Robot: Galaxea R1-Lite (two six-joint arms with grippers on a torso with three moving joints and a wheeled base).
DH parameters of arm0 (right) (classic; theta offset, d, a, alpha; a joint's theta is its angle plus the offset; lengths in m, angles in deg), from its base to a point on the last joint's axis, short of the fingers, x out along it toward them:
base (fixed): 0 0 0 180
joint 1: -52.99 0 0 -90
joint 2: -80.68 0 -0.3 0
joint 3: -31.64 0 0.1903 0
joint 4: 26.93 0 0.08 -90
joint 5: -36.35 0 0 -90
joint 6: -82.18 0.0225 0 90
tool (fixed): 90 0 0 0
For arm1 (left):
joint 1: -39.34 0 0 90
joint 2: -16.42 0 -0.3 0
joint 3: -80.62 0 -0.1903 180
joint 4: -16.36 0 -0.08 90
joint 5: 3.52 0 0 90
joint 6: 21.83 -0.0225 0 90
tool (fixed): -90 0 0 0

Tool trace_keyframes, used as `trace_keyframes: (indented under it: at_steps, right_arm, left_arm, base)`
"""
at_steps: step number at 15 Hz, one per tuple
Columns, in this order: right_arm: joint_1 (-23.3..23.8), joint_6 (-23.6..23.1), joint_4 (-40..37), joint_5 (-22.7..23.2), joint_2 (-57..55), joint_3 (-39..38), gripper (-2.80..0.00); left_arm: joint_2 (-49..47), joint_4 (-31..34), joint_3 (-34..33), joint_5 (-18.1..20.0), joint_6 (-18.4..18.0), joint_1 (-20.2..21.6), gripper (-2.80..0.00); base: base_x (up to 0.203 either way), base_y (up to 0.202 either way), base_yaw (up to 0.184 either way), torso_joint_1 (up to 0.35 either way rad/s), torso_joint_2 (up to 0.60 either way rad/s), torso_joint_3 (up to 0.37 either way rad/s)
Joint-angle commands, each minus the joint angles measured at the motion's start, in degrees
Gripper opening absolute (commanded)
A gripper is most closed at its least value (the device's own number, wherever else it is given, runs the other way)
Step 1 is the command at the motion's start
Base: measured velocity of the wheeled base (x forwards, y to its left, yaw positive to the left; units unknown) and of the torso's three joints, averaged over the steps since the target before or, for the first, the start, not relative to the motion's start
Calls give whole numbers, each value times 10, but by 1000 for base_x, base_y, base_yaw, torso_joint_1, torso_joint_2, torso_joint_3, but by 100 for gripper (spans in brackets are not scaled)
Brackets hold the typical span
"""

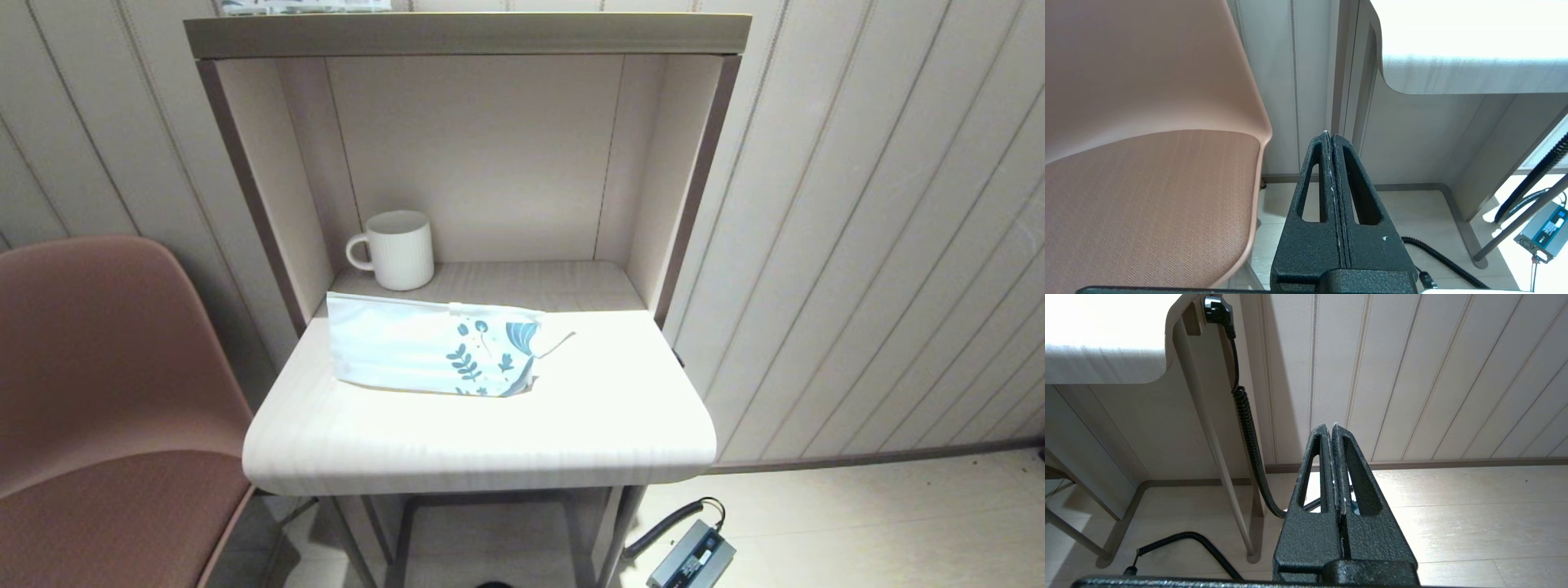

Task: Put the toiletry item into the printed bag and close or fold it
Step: Pick up the storage bag

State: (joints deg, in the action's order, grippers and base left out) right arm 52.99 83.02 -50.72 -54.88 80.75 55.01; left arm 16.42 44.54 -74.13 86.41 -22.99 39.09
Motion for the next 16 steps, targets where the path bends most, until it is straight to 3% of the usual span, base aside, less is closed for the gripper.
trace_keyframes:
  at_steps: [1,8,11,16]
  right_arm:
    - [0,-4,2,3,-1,0,-280]
    - [-1,-11,-43,2,-5,16,-280]
    - [0,-13,-63,5,-40,110,-280]
    - [-4,-14,-80,6,-210,269,-280]
  left_arm:
    - [0,0,0,0,0,0,-280]
    - [0,0,0,1,2,0,-280]
    - [0,1,0,1,4,0,-280]
    - [0,1,0,1,4,0,-280]
  base:
    - [0,0,0,0,0,0]
    - [0,0,0,0,0,0]
    - [0,0,0,0,0,0]
    - [0,0,0,0,0,0]
